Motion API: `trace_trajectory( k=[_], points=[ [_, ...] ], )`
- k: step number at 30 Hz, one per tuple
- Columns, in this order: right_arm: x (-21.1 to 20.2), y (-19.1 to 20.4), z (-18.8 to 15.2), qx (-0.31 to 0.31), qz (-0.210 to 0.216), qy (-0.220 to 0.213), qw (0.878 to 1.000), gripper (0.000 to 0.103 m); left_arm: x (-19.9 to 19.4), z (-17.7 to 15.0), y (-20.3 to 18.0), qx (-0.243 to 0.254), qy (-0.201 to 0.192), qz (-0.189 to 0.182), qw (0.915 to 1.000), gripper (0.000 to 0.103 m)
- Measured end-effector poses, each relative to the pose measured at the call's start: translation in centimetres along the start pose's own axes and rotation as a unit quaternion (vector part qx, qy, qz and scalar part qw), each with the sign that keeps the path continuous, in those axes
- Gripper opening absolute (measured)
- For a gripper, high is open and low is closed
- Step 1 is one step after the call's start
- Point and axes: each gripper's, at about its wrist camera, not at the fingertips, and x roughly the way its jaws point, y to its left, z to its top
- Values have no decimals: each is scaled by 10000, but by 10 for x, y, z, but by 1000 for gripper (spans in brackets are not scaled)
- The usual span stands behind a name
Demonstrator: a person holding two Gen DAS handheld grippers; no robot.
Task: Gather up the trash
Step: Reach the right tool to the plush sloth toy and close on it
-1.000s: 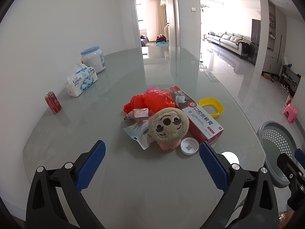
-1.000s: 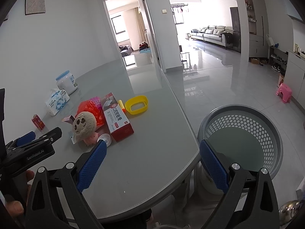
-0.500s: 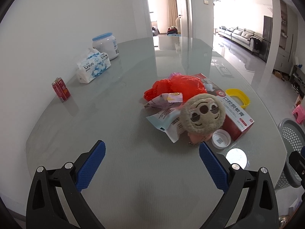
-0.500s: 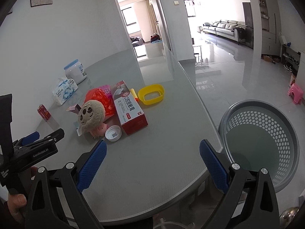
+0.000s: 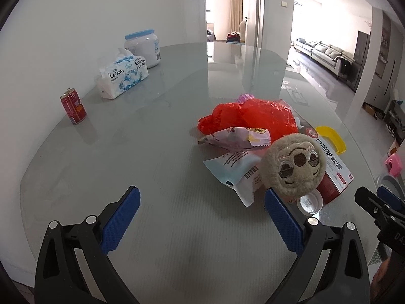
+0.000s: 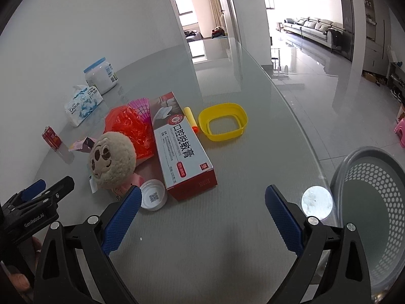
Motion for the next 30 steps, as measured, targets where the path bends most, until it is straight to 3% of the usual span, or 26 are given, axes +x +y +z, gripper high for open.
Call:
trace_trajectory(
  k=[6,11,21,30],
  points=[
    [32,7,18,-139,-48,252,9996,93,10,2,1,-13,72,-100,9999,97],
    [30,12,21,-190,-30,88,9998,93,11,2,3,3,58,-97,9999,97],
    [15,50,18,-605,363,-76,9975,93,18,4,29,-177,72,196,9996,97],
    [30,88,17,-979,411,-41,9943,93,26,1,58,-369,119,436,9983,97]
  ],
)
